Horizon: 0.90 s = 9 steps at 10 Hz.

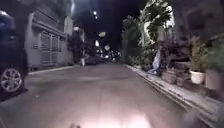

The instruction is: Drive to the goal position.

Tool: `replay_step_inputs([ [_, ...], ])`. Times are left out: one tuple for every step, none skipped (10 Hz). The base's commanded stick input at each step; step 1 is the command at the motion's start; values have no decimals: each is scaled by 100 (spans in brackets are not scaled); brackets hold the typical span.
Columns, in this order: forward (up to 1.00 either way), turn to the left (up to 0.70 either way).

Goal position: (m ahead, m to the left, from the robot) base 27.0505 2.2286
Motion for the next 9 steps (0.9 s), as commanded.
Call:
replay_step_inputs([
  [100,-27],
  [100,-27],
  [100,-11],
  [100,0],
  [100,0],
  [100,0],
  [100,0],
  [100,0],
  [100,0],
])
